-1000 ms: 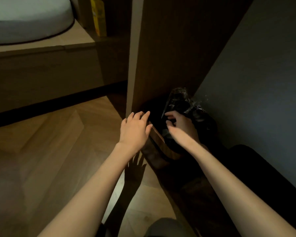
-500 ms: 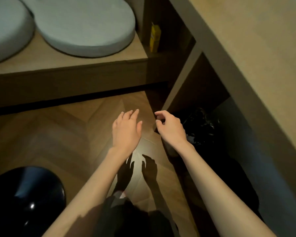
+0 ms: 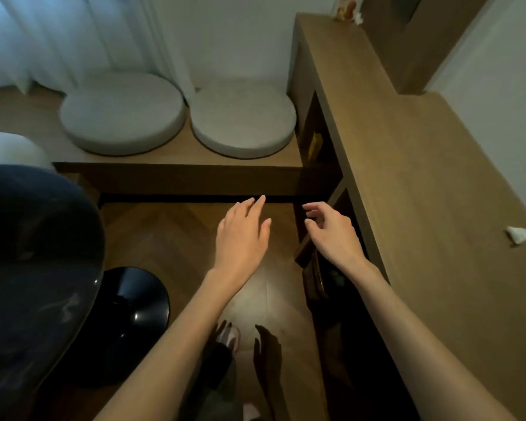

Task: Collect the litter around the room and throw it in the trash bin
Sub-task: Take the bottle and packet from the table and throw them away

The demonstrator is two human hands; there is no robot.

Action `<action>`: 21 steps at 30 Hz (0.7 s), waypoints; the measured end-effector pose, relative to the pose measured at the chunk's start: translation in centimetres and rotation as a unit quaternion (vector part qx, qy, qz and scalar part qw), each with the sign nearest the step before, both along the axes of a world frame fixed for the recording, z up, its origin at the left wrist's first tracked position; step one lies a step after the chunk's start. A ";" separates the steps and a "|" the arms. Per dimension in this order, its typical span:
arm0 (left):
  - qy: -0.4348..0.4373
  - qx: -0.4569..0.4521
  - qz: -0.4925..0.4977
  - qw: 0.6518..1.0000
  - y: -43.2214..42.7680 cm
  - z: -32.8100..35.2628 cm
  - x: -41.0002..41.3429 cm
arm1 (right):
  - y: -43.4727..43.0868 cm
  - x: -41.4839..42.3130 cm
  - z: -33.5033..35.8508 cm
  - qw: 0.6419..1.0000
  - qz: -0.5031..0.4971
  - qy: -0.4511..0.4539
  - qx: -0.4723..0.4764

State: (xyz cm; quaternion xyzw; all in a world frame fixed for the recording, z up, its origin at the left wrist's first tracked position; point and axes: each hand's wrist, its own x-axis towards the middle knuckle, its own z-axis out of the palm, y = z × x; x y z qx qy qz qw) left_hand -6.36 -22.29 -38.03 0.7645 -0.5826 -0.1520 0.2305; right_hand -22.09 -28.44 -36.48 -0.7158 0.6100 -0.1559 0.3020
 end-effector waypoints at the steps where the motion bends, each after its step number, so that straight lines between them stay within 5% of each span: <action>1: 0.000 -0.005 0.010 1.000 1.2 1.1 0.2 | 0.6 0.2 1.2 1.000 0.015 -0.002 -0.008; 21: -0.016 -0.068 0.249 0.966 30.1 8.2 11.9 | 20.4 17.4 5.7 0.943 0.328 -0.046 -0.030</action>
